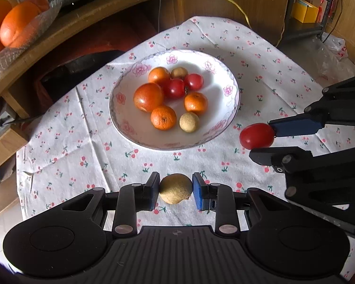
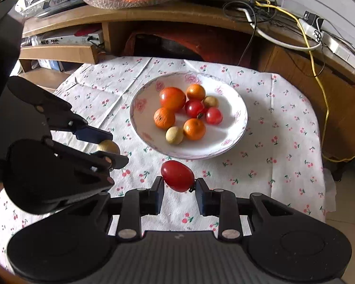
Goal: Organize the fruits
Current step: 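Carry the yellow fruit with the left tool while the right tool carries the red tomato to the bowl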
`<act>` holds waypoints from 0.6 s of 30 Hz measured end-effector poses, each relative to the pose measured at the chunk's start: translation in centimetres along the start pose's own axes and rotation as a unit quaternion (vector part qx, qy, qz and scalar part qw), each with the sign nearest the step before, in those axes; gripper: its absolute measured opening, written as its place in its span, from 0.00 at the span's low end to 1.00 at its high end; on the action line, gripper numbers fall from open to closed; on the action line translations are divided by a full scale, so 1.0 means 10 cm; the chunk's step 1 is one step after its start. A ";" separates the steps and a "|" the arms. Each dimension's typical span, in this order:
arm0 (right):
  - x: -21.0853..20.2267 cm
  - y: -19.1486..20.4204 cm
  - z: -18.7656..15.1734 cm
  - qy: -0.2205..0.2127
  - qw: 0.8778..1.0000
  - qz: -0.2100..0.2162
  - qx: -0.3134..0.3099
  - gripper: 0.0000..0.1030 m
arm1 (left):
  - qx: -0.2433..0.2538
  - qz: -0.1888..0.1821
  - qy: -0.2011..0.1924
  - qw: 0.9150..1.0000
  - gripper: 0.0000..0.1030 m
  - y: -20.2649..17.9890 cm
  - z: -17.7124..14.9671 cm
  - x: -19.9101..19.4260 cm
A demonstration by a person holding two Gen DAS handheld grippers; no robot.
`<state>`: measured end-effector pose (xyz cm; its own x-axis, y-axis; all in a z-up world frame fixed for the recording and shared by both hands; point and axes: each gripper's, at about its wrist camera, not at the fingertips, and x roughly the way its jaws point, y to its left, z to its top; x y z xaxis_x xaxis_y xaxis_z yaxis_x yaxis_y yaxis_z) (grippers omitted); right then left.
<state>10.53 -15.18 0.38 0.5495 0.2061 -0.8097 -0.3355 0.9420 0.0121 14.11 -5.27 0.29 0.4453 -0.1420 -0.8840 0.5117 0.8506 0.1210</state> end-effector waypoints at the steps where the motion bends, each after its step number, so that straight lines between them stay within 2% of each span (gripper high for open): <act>1: 0.00 -0.01 0.01 -0.002 1.000 0.000 0.001 0.29 | -0.001 0.000 -0.002 1.000 0.36 -0.01 0.01 -0.01; 18: 0.01 -0.11 0.15 -0.009 1.000 -0.011 -0.002 0.29 | -0.002 0.010 -0.010 1.000 0.36 0.02 0.15 0.03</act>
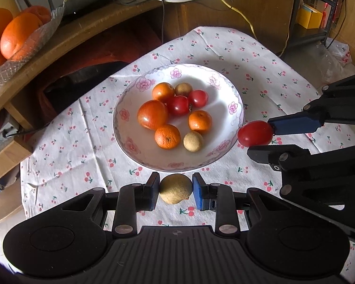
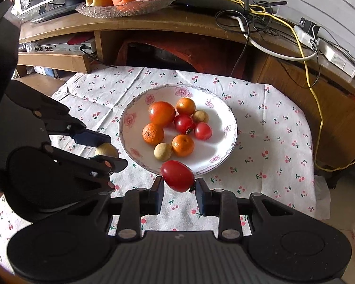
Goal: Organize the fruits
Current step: 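Carry the yellow fruit with the left tool while the right tool carries the red tomato to the bowl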
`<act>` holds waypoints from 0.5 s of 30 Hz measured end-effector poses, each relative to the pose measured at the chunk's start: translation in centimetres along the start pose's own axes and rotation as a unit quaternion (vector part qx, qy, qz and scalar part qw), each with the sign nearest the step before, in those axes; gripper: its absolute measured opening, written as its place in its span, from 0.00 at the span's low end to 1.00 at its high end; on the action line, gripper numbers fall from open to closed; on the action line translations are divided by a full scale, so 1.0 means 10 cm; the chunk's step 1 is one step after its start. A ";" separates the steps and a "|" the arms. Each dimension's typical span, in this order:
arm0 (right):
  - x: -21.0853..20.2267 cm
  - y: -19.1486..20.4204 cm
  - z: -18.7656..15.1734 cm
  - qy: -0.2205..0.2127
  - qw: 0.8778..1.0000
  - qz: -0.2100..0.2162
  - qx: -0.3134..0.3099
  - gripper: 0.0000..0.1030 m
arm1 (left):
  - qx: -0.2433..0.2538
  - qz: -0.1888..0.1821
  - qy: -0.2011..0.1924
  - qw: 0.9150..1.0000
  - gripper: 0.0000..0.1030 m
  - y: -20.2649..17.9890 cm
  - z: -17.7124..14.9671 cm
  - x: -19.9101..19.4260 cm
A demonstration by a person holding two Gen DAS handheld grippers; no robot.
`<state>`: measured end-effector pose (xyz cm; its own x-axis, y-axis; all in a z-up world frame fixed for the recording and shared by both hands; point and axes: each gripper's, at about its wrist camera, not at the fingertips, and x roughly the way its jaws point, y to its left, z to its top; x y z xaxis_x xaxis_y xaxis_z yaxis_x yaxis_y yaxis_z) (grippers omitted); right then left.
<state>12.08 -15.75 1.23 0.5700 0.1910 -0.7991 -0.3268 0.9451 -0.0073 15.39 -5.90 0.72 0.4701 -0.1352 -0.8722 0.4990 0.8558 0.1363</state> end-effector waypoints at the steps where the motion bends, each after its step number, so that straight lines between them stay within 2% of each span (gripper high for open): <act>1: 0.00 0.00 0.00 0.000 1.000 0.000 0.000 0.29 | 0.000 0.001 -0.001 1.000 0.36 0.01 0.01 0.00; 15: 0.12 -0.07 0.19 -0.005 1.000 -0.008 -0.003 0.29 | -0.014 0.012 -0.012 1.000 0.36 0.11 0.23 0.06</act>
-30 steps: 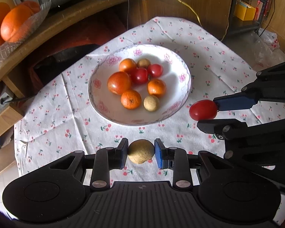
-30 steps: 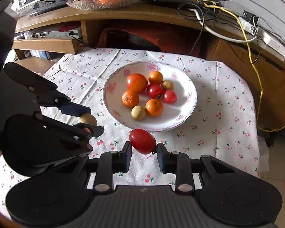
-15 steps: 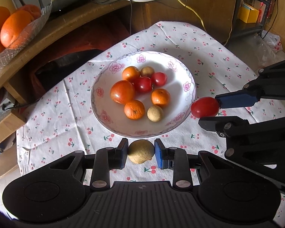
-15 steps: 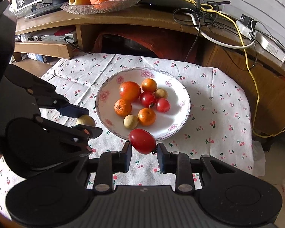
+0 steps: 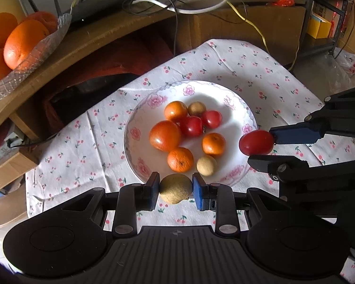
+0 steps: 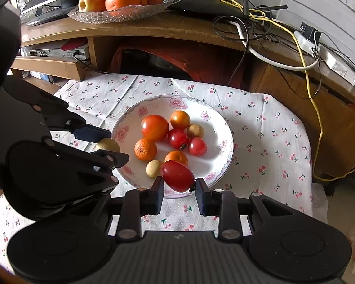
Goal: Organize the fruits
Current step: 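Carry the yellow fruit with the left tool while the right tool carries the red tomato to the bowl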
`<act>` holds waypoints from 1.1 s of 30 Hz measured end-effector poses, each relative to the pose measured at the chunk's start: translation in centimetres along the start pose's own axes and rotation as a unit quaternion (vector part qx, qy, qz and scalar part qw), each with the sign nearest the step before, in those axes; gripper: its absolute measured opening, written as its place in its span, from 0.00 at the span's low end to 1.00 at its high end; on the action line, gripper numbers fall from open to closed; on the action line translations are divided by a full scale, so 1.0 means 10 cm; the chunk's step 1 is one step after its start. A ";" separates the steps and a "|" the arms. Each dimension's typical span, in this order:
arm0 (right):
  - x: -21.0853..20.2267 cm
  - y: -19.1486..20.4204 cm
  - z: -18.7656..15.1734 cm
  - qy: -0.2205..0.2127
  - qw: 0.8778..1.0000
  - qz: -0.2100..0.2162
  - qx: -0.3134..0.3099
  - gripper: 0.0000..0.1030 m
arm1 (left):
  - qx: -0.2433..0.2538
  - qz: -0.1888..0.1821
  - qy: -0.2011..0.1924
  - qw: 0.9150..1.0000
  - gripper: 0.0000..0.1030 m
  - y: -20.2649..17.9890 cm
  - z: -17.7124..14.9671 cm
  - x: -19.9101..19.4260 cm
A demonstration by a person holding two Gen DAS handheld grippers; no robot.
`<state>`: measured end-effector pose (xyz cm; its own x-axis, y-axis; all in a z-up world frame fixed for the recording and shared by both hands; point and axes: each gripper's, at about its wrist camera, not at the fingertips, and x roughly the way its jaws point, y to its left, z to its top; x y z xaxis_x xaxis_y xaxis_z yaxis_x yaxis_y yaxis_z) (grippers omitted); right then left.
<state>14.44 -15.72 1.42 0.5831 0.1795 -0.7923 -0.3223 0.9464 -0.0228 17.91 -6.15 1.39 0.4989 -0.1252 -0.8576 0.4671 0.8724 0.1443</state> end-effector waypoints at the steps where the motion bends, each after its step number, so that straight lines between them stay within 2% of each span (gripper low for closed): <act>1: 0.02 -0.01 0.01 0.001 1.000 -0.001 0.000 0.29 | -0.001 0.000 0.000 1.000 0.36 0.01 0.01 0.02; 33: 0.42 -0.34 0.32 0.007 1.000 -0.023 0.010 0.29 | -0.020 0.009 0.003 1.000 0.37 0.12 0.37 0.44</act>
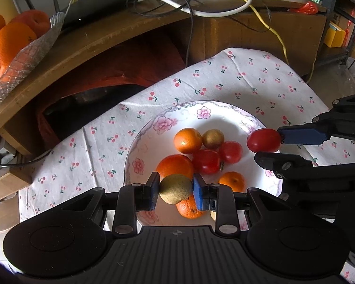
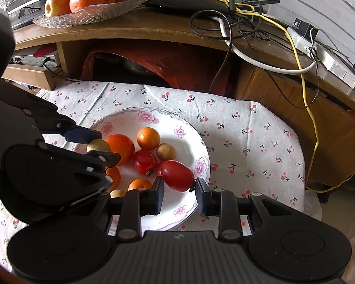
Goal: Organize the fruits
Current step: 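Carry the yellow fruit with the left tool while the right tool carries the red tomato to the bowl, then open the left tool over the bowl while the right tool releases the red tomato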
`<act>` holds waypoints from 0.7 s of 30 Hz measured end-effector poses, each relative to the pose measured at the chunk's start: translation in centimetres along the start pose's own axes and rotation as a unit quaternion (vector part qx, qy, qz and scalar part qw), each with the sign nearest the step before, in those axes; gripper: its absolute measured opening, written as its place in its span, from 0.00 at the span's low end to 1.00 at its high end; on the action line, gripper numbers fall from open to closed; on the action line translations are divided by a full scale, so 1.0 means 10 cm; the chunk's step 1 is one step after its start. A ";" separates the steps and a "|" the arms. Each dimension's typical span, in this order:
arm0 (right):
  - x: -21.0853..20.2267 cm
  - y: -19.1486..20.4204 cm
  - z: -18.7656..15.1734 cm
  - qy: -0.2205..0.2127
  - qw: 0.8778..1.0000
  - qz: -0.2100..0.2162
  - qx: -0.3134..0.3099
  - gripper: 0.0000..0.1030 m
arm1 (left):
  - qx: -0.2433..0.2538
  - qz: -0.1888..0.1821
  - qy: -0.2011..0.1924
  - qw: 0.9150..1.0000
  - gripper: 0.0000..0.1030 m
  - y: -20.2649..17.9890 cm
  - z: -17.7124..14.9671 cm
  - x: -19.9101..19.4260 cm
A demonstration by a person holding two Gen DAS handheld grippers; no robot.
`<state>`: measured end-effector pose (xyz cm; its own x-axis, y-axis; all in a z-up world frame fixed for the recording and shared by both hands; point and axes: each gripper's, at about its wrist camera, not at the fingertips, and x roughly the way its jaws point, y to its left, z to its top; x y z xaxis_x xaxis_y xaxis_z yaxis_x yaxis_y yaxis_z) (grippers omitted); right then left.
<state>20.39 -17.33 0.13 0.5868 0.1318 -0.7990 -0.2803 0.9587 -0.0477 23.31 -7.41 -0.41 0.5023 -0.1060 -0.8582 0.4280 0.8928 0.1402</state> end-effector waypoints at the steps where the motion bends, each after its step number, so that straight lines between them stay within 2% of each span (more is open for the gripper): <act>1: 0.02 -0.01 0.01 0.001 1.000 -0.001 0.001 0.29 | 0.000 0.001 0.001 1.000 0.37 0.00 0.01 0.02; 21: 0.23 -0.04 0.03 0.010 1.000 -0.001 0.009 0.29 | -0.006 0.002 0.001 1.000 0.40 0.05 0.08 0.14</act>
<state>22.03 -17.33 -1.53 0.5712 0.1250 -0.8112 -0.2662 0.9631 -0.0391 24.80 -7.48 -1.14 0.5021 -0.1006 -0.8589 0.4162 0.8987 0.1381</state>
